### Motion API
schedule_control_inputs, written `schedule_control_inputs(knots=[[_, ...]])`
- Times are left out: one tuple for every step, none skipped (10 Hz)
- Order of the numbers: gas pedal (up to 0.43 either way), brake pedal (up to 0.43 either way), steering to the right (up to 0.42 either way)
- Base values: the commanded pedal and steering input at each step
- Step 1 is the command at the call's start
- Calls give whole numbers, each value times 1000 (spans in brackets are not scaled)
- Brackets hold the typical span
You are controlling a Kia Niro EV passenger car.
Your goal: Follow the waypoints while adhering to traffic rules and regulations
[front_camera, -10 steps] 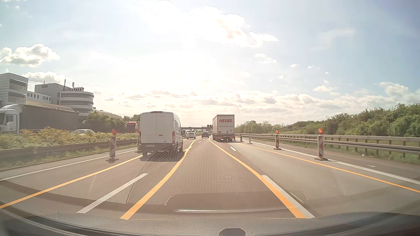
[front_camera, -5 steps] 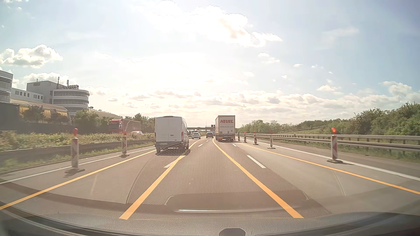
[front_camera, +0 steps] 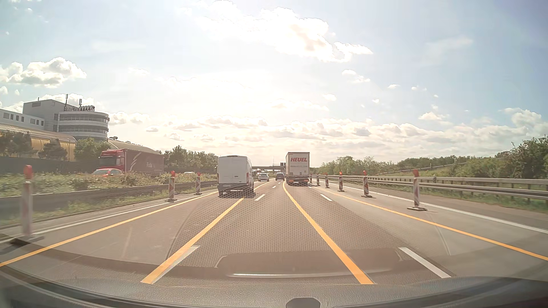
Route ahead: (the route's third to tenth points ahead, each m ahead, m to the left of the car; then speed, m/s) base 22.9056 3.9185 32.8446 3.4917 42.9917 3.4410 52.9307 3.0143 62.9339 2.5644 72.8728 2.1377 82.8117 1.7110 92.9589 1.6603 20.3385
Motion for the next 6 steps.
schedule_control_inputs(knots=[[87, 0, -8], [87, 0, -7], [87, 0, -6], [87, 0, -4], [87, 0, -2], [87, 0, -1]])
